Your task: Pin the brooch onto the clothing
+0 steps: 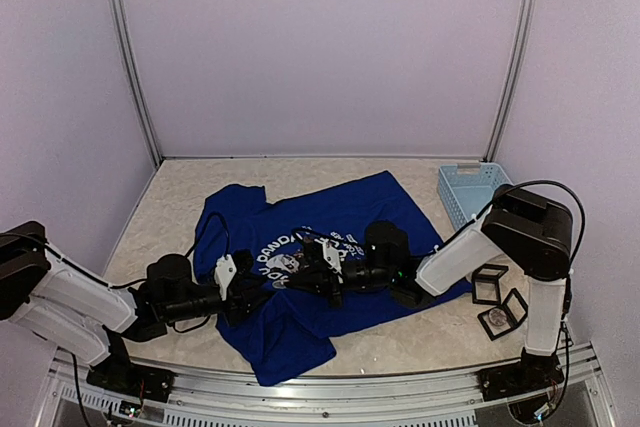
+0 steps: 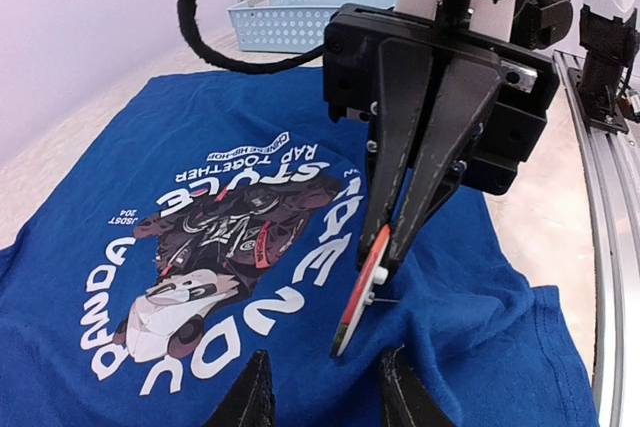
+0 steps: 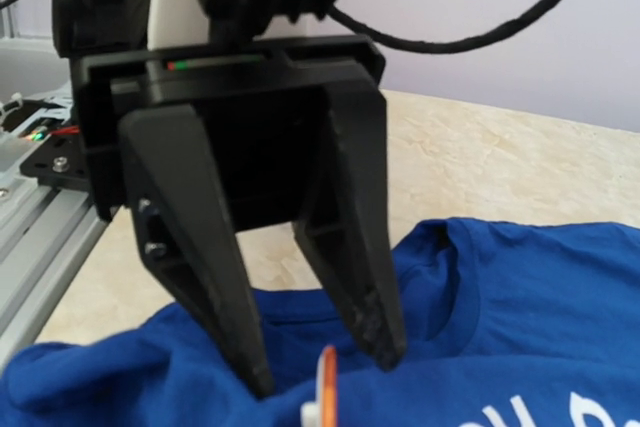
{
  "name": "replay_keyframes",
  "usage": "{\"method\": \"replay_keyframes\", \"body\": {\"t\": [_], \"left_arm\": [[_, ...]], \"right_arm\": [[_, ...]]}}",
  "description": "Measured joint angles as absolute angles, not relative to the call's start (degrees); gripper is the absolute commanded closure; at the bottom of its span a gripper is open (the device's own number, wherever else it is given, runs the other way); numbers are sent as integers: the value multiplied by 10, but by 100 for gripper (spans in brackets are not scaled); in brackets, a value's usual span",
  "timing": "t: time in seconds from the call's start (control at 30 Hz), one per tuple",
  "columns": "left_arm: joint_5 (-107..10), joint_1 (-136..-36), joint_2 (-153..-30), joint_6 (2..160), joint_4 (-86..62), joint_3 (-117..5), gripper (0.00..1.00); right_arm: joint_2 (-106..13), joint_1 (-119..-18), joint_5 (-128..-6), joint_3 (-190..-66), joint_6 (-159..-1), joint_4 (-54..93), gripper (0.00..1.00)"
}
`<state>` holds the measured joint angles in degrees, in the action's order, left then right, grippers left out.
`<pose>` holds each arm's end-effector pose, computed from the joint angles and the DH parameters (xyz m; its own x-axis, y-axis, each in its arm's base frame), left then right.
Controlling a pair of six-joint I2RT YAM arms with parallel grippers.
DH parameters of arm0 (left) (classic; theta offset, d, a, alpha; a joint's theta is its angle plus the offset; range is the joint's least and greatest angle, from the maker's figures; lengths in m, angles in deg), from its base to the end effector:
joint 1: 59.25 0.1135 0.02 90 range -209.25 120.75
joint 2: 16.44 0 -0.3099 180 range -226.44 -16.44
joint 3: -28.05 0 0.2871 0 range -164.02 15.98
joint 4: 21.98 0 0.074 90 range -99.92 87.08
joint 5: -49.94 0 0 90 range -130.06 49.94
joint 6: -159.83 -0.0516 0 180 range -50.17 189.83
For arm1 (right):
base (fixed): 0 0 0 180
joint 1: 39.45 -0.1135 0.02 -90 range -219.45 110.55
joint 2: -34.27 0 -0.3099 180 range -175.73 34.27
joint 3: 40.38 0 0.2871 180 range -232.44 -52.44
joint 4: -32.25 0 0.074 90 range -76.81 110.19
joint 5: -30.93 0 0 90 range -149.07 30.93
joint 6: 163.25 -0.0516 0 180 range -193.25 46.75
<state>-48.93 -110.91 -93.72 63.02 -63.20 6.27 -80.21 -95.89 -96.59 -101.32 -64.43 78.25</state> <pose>0.1398 -0.1896 0.1484 -0.0490 0.2509 -0.9668 0.8797 0.4693 0.0771 0.2132 0.3782 0.1496 0.0808 -0.0981 -0.9919 -0.9941 -0.0807 -0.0730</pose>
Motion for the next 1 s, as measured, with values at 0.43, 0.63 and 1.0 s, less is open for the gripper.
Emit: {"method": "replay_keyframes", "body": {"t": [0.43,0.63,1.0], "left_arm": [[-541,-1109,-956,621,-633,42,100],[-546,-1112,-956,610,-617,38,100],[-485,-1151,-911,649,-539,11,100]], "right_arm": [[-803,-959,-985,-1020,-637,763,100],[-803,-957,-991,-1021,-637,753,100],[-745,-941,-955,-1000,-621,701,62]]}}
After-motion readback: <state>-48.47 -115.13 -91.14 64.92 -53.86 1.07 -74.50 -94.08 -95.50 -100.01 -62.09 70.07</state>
